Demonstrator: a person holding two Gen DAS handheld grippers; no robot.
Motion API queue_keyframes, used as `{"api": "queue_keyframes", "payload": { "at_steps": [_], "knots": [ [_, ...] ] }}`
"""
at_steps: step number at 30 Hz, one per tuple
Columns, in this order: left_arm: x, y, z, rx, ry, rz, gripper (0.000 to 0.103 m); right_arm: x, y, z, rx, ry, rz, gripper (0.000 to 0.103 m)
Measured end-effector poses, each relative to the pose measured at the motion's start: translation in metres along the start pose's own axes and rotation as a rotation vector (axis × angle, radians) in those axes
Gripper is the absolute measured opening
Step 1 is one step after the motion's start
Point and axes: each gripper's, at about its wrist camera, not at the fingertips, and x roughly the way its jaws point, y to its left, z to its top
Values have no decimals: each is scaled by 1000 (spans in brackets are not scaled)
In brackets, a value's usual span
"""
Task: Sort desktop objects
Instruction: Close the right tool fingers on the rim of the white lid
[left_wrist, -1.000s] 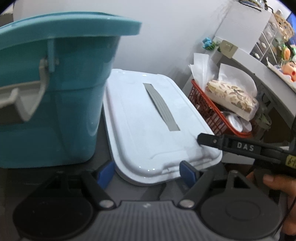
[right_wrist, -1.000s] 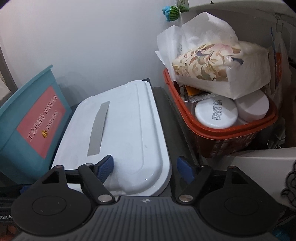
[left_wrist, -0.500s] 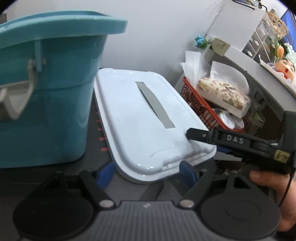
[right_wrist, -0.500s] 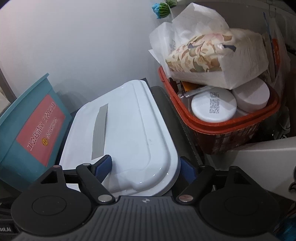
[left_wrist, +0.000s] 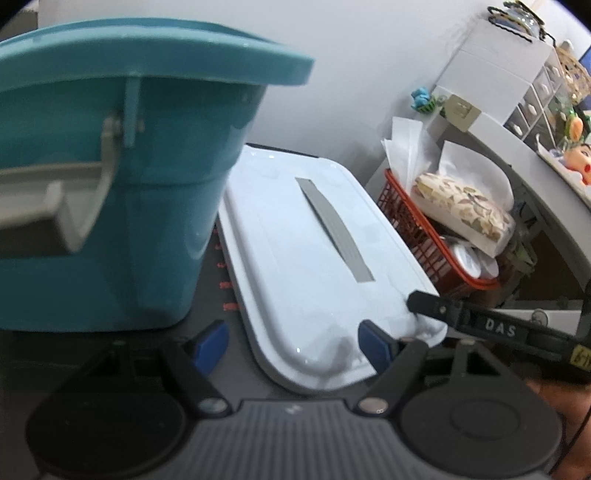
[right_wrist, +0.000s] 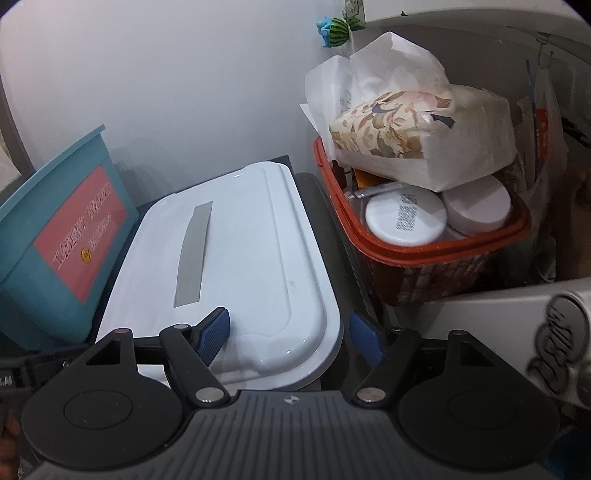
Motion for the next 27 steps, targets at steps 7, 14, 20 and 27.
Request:
{"api": "queue_keyframes", "payload": {
  "at_steps": [7, 14, 20, 27],
  "knots": [
    [1, -1, -1, 0, 2, 1, 80, -8, -10, -3, 57, 49, 21, 79],
    [4, -7, -3, 24, 7, -12, 80, 11, -23, -4, 167, 57, 89, 91],
    [5, -12, -5, 49, 13, -16, 80, 26, -30, -10, 271, 80, 173, 94],
    [4, -10, -5, 27, 17, -41, 81, 23, -23, -11, 247, 80, 180, 91]
  ]
}}
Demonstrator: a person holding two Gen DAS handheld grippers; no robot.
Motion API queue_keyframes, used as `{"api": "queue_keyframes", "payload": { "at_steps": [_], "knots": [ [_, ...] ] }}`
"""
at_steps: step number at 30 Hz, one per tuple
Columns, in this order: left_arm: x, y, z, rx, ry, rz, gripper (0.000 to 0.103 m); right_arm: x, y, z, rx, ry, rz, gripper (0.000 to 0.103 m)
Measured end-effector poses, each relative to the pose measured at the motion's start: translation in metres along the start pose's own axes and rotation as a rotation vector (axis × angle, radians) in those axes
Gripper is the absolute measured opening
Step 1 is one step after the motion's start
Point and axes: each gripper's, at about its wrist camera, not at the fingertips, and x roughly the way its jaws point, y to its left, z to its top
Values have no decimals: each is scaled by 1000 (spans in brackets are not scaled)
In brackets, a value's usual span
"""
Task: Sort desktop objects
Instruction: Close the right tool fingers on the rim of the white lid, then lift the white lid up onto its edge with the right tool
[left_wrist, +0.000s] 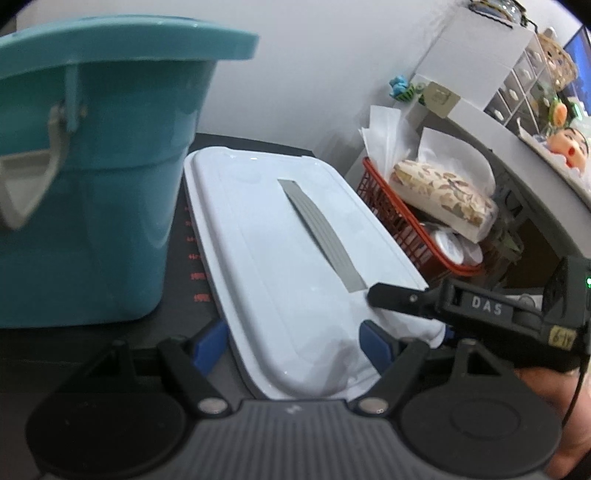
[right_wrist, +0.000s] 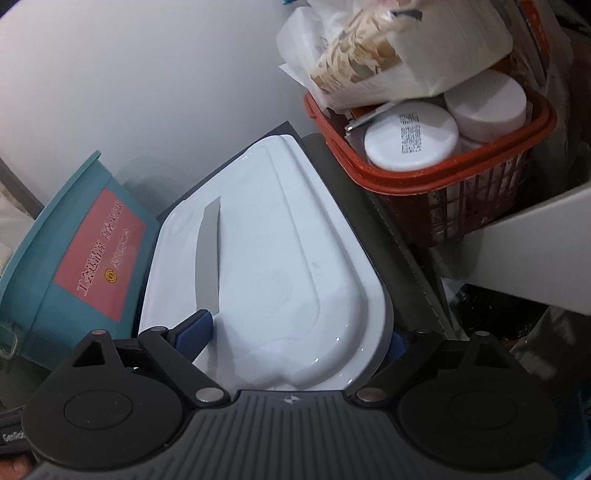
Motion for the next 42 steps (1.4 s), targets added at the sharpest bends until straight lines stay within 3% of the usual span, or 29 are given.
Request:
{"api": "queue_keyframes", "payload": {
  "at_steps": [14, 22, 32, 42],
  "knots": [
    [-7, 5, -1, -25, 21, -14, 81, -42, 14, -10, -94, -69, 23, 69],
    [-14, 12, 0, -52, 28, -18, 81, -59, 10, -19, -29, -61, 104, 54],
    [-19, 19, 2, -73, 25, -33, 83, -65, 17, -22, -29, -50, 187, 53],
    [-21, 21, 3, -62, 23, -12, 83, -57, 17, -17, -6, -44, 199, 53]
  ]
}}
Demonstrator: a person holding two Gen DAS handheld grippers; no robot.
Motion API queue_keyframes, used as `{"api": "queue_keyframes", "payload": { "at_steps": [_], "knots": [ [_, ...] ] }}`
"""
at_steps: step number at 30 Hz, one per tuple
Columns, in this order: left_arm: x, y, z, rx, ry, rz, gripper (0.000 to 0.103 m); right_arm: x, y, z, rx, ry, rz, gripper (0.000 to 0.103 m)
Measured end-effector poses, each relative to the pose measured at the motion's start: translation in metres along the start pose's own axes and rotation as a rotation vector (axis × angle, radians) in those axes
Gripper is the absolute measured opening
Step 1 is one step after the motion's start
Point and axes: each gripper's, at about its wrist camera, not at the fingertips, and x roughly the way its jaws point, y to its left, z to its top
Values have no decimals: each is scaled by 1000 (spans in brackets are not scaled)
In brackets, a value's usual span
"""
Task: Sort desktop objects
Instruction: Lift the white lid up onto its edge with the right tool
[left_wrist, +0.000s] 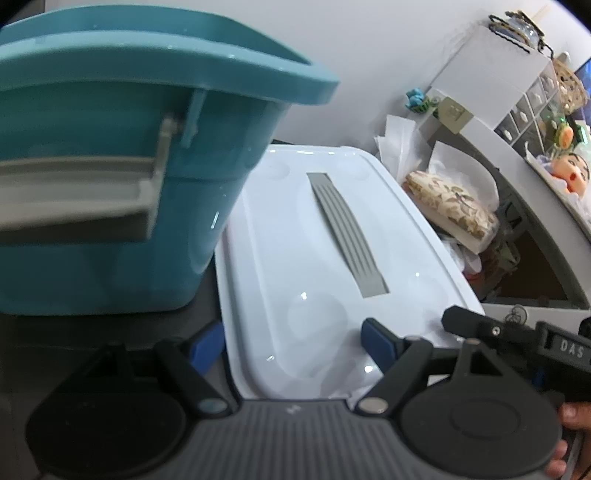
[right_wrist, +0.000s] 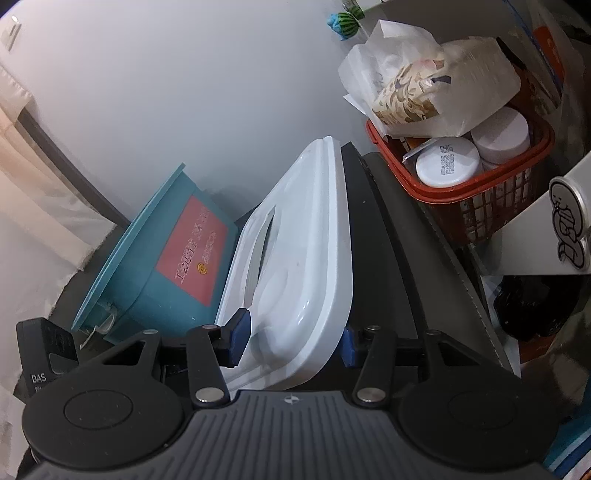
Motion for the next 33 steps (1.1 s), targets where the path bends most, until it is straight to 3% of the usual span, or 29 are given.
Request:
{"api": "queue_keyframes", "payload": {
  "at_steps": [11, 33],
  "knots": [
    [-8, 7, 1, -30, -11, -63, 83, -12, 5, 2, 8, -51, 95, 53],
    [7, -1, -9, -14, 1, -36, 83, 22, 3, 5, 121, -70, 141, 54]
  ]
}}
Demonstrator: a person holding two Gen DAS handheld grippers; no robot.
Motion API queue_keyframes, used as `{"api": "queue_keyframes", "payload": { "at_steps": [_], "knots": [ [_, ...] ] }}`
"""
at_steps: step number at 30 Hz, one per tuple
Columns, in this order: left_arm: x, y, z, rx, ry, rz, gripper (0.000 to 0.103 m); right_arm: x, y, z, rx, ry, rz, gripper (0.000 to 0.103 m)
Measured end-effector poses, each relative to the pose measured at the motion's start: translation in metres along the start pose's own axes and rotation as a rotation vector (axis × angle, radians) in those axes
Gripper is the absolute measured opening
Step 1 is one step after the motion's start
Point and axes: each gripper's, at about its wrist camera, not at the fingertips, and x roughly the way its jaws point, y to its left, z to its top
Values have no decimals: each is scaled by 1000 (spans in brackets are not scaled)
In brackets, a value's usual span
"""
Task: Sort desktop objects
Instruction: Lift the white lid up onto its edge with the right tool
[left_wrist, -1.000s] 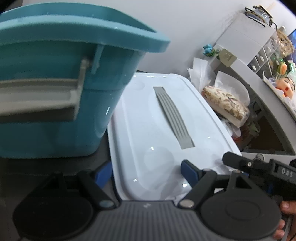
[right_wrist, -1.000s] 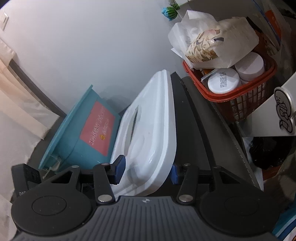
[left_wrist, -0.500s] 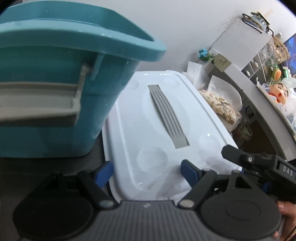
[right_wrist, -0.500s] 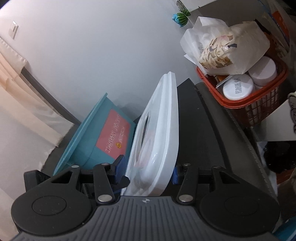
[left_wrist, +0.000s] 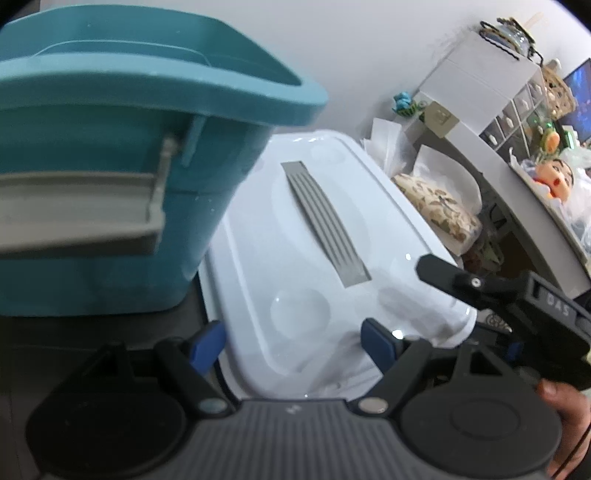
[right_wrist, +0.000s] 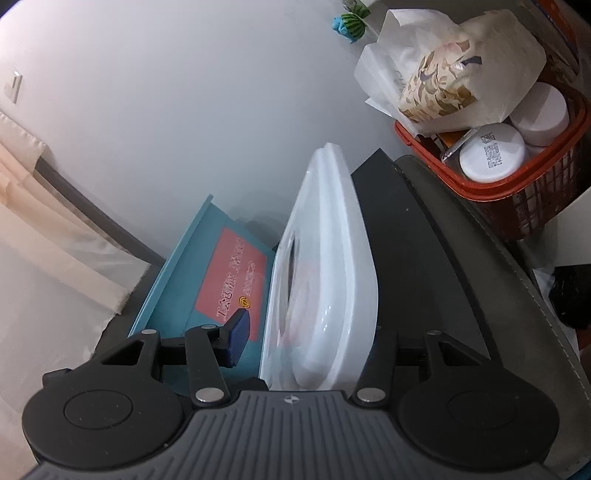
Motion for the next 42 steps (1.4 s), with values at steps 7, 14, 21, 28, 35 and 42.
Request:
{"api": "queue_keyframes", "payload": {
  "at_steps": [7, 14, 21, 28, 35, 42],
  "knots": [
    [7, -1, -6, 25, 7, 7, 83, 9, -6, 1, 38, 7, -12, 49],
    [13, 0, -6, 27, 9, 11, 83, 15, -14, 1, 80, 44, -22, 26],
    [14, 6, -6, 22, -1, 24, 82, 13, -16, -4, 105, 54, 13, 20],
    [20, 2, -12, 64, -20, 65, 82, 6, -16, -14, 123, 44, 29, 18],
    [17, -12, -16, 65, -40, 95, 82, -7, -21, -21, 220, 26, 52, 14],
    [2, -36, -10, 76, -35, 135, 82, -19, -22, -29, 295, 1, 79, 9]
  ]
}}
